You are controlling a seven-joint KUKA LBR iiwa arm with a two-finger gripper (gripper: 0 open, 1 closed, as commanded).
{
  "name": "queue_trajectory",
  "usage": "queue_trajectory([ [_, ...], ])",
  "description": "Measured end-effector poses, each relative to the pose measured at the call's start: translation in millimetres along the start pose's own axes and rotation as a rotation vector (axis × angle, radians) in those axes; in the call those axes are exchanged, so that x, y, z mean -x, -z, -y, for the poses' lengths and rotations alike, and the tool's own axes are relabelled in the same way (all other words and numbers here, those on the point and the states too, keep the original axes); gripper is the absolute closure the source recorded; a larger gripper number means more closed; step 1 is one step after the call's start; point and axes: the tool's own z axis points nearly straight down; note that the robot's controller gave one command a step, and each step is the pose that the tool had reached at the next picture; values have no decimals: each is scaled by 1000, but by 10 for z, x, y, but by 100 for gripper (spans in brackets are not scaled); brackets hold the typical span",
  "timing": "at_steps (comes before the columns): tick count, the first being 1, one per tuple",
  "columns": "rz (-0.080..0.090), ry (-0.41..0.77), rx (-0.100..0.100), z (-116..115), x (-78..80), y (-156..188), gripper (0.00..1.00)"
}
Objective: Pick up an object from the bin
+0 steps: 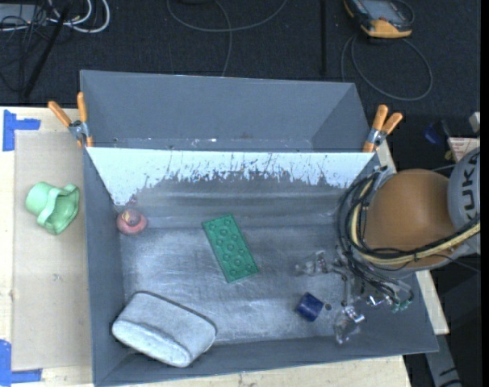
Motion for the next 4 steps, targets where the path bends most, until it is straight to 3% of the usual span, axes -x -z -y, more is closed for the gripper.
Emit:
queue_trajectory([
  [1, 2, 226, 0, 91, 153, -415, 0],
  [2, 7, 223, -1, 94, 167, -391, 100],
  [3, 4, 384, -3, 105, 141, 755, 100],
  [4, 6, 369, -4, 93, 179, 1532, 100],
])
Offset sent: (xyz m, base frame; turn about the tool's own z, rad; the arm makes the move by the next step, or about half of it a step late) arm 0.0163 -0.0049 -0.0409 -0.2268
